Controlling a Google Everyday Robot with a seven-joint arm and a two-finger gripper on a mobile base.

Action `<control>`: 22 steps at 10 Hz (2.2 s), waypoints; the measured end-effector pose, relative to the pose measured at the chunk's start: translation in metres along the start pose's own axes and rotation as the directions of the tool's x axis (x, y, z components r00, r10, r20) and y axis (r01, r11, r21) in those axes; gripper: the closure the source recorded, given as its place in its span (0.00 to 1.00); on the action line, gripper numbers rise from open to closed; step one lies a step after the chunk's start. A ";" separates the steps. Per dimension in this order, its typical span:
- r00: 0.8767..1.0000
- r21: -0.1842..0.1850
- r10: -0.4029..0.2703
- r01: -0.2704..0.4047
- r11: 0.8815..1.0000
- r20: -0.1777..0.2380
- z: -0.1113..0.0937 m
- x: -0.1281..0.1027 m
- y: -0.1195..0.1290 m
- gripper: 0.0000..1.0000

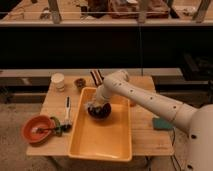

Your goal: Wipe purple bowl with towel

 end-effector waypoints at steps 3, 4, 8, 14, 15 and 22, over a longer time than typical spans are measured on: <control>1.000 -0.013 -0.012 0.013 1.000 0.012 -0.007 -0.001 0.021 1.00; 1.000 -0.014 -0.004 0.004 1.000 0.014 -0.013 0.006 0.027 1.00; 0.999 -0.017 0.046 -0.046 0.999 -0.005 -0.029 0.037 0.040 1.00; 0.997 0.027 0.078 -0.078 0.997 -0.018 -0.024 0.043 0.000 1.00; 0.998 0.021 0.067 -0.067 0.998 -0.018 -0.018 0.034 -0.005 1.00; 1.000 -0.016 0.005 -0.005 1.000 0.003 -0.011 0.001 0.017 1.00</control>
